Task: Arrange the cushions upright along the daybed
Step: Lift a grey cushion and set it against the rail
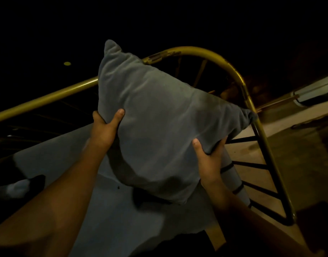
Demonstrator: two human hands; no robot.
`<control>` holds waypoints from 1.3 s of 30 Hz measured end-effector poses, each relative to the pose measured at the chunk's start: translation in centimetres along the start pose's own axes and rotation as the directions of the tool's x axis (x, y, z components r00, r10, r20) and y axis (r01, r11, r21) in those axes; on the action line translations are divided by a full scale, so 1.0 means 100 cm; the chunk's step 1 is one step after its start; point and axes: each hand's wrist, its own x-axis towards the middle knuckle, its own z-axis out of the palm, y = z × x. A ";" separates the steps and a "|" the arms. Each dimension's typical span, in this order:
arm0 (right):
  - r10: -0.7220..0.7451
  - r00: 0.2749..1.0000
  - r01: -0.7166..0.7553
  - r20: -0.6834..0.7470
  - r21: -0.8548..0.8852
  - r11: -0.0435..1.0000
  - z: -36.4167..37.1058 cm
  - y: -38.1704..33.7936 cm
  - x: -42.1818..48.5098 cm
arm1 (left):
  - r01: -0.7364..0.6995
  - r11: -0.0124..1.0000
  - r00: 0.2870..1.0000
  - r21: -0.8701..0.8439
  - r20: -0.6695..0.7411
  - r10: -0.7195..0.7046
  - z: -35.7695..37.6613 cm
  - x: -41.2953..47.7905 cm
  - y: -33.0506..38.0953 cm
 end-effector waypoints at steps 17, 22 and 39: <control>-0.091 0.957 0.225 0.275 -0.507 0.832 -0.061 -0.017 -0.002 | 0.353 0.906 0.922 -0.234 -0.080 -0.380 0.003 -0.147 -0.111; 0.031 0.955 0.189 0.296 -0.683 0.705 -0.064 -0.006 0.033 | 0.478 0.845 0.865 -0.240 -0.040 -0.501 0.049 -0.149 -0.135; 0.037 0.959 0.212 0.281 -0.796 0.567 -0.041 0.026 0.013 | -0.027 0.848 0.981 0.528 0.178 -0.079 0.075 -0.135 -0.103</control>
